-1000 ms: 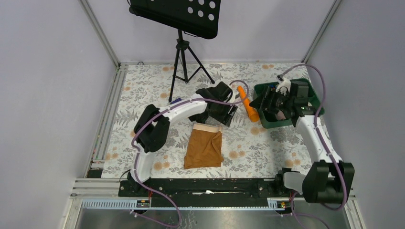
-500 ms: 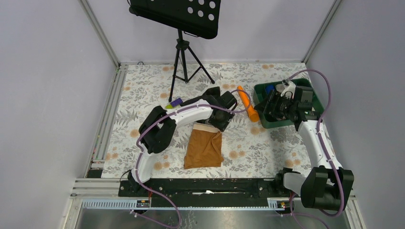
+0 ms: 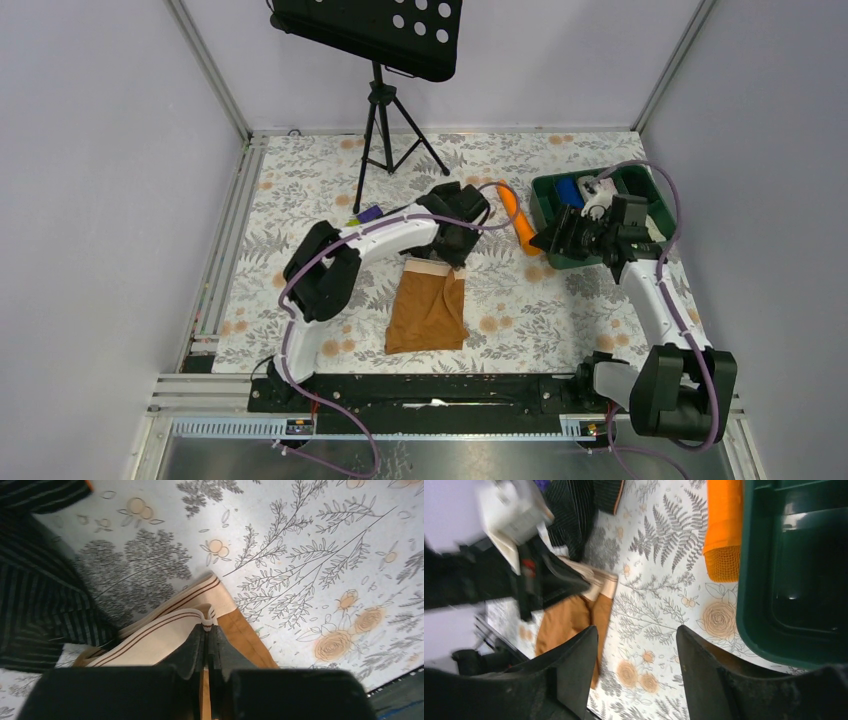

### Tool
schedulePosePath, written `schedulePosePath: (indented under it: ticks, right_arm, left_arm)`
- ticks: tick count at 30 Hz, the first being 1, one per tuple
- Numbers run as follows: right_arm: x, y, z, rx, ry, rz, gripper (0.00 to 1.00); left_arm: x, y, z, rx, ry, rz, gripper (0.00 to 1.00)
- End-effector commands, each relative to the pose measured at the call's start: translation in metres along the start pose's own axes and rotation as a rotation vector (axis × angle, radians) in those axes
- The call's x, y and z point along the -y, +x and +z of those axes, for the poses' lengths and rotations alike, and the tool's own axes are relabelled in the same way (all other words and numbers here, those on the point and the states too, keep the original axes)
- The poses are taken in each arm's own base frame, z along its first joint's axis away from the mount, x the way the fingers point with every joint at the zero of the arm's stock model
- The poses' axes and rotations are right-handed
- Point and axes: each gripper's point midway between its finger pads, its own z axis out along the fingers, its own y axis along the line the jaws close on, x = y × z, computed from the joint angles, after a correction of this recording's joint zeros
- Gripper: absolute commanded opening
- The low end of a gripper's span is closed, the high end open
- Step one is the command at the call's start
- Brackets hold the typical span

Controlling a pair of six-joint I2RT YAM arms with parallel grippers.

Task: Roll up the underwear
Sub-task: Fold the underwear at the center of the board.

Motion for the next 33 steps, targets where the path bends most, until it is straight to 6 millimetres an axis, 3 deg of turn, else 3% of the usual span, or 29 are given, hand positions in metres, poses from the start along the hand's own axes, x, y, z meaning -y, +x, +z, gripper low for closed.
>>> schedulePosePath:
  ticks: [1,6,11,20,24,33]
  right_arm:
    - [-0.024,0.021,0.008,-0.075,-0.125,-0.191,0.64]
    - [-0.061,0.09,0.028,-0.248,-0.186,-0.554,0.66]
    - [-0.08,0.14,0.036,-0.425,-0.249,-0.68,0.69]
    - [-0.069,0.174,0.052,-0.585,-0.23,-0.749,0.66]
    - [-0.059,0.178,0.057,-0.603,-0.197,-0.762,0.65]
    - [-0.068,0.182,0.076,-0.647,-0.23,-0.72,0.54]
  left_arm:
    - [-0.012,-0.031,-0.049,0.123,0.09,-0.054,0.0]
    - [-0.019,-0.033,-0.056,0.124,0.197,-0.1,0.0]
    - [-0.016,-0.028,-0.054,0.107,0.25,-0.102,0.0]
    - [-0.022,-0.028,-0.05,0.096,0.268,-0.125,0.0]
    - [-0.027,-0.027,-0.045,0.082,0.273,-0.146,0.0]
    - [-0.027,-0.025,-0.04,0.071,0.282,-0.154,0.0]
